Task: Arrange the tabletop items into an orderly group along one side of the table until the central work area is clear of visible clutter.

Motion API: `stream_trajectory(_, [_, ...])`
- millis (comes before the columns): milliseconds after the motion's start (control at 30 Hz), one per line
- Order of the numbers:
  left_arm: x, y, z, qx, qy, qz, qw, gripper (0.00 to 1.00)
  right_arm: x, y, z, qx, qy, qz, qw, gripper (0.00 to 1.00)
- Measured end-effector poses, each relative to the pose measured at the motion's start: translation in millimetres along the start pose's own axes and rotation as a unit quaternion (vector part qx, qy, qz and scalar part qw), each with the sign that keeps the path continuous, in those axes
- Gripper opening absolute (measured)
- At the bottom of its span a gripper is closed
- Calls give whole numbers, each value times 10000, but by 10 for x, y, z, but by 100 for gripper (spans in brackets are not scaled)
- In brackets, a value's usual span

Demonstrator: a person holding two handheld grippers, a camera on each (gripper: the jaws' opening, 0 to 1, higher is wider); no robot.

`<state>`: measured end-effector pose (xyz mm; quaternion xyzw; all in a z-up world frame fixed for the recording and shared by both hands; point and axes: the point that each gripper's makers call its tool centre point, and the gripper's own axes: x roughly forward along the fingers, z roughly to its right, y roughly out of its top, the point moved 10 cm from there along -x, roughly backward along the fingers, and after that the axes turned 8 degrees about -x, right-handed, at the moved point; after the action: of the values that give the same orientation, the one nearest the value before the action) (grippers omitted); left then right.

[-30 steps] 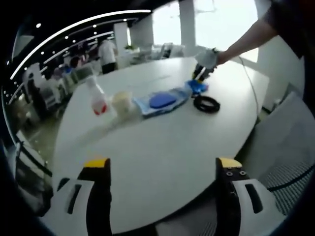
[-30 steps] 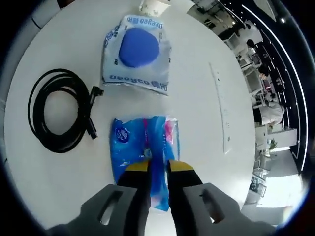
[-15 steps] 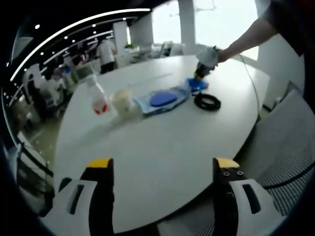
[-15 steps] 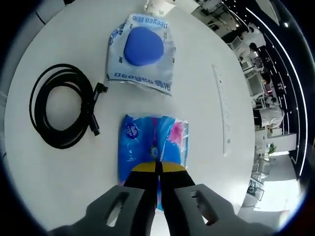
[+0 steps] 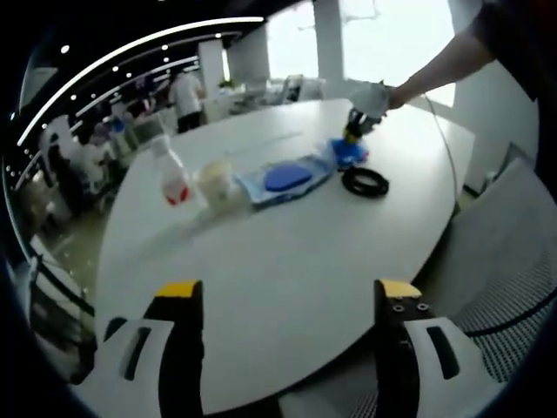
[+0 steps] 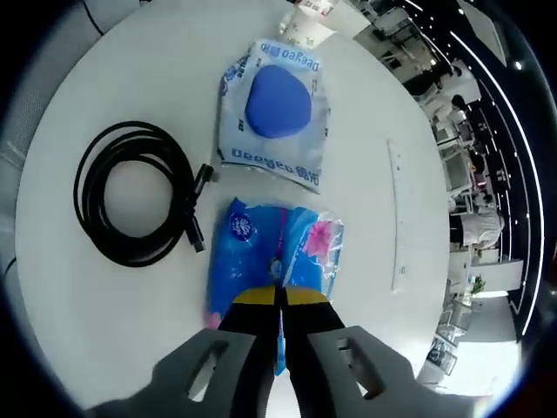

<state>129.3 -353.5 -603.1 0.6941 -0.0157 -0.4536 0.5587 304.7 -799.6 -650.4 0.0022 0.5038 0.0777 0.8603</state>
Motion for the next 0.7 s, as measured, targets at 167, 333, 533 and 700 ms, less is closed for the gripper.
stream_trajectory(167, [-3, -3, -5, -12, 15, 12, 10000, 76, 7, 24, -34, 35, 89, 18, 10000, 0])
stream_trajectory(333, [-4, 0, -8, -17, 27, 26, 10000, 76, 28, 51, -47, 48, 139, 43, 9999, 0])
stream_trajectory(533, [-1, 4, -12, -42, 41, 36, 10000, 76, 90, 51, -26, 181, 189, 22, 9997, 0])
stream_trajectory(700, [1, 4, -15, -54, 62, 27, 10000, 76, 126, 22, 3, 249, 196, -7, 9995, 0])
